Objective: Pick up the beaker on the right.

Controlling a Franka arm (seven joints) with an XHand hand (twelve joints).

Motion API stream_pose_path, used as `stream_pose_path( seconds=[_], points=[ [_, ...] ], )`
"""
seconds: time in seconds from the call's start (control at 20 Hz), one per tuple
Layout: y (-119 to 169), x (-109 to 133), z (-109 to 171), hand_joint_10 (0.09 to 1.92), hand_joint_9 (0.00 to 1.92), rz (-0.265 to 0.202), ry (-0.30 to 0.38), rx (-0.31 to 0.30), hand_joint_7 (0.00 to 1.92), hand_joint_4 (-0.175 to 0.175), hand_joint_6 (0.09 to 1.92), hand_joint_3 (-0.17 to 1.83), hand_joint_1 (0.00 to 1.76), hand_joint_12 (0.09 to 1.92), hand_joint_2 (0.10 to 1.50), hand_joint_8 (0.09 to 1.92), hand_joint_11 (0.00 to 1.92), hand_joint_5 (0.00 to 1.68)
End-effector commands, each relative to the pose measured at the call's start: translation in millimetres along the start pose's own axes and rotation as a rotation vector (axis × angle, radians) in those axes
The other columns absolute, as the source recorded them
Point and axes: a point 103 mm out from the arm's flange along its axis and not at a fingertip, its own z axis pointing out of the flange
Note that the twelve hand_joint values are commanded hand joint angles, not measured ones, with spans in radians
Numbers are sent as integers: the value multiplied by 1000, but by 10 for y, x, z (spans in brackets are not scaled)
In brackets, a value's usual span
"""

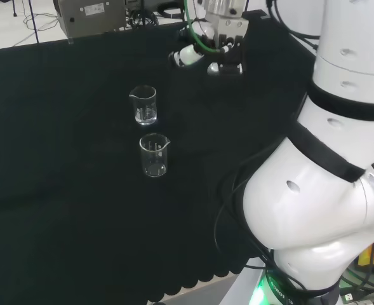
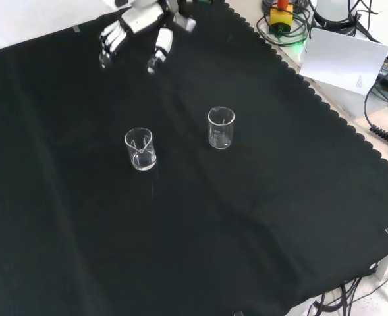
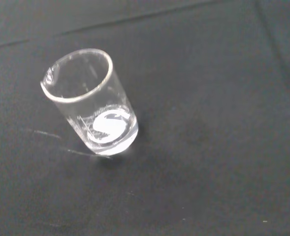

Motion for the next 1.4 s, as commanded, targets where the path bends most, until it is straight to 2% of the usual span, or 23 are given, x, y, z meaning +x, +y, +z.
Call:
stream_pose_path(
  seconds=[0.05, 0.15, 0.3, 0.45, 0.65, 0.85, 0.95, 1.05, 1.15, 1.4],
  points=[
    [490, 5, 396, 699, 312, -97, 86, -20, 159, -35, 87, 493, 705, 1395, 762, 697, 0, 327],
    [528, -9, 474, 702, 312, -109, 107, -4, 155, -33, 87, 528, 749, 1414, 723, 698, 1, 334],
    [567, 0, 579, 702, 314, -148, 139, -15, 153, -32, 87, 574, 808, 1422, 660, 694, 10, 340],
    [611, 21, 696, 700, 315, -186, 139, 40, 147, -32, 87, 625, 843, 1422, 601, 687, 19, 340],
    [659, 1, 832, 692, 294, -208, 186, 53, 113, -33, 87, 659, 844, 1423, 563, 670, 12, 313],
    [713, -10, 981, 710, 360, -231, 228, 98, 157, -32, 87, 665, 840, 1430, 536, 684, 63, 337],
    [738, -12, 1047, 706, 376, -242, 243, 102, 167, -31, 87, 671, 839, 1424, 529, 685, 78, 343],
    [754, -6, 1104, 698, 368, -270, 274, 75, 167, -30, 87, 671, 836, 1421, 522, 684, 80, 345],
    [771, 18, 1152, 689, 353, -297, 306, 79, 166, -27, 87, 668, 832, 1420, 513, 682, 78, 351],
    [811, 64, 1252, 686, 363, -337, 326, 91, 180, -26, 87, 664, 836, 1421, 501, 683, 73, 361]
  ],
)
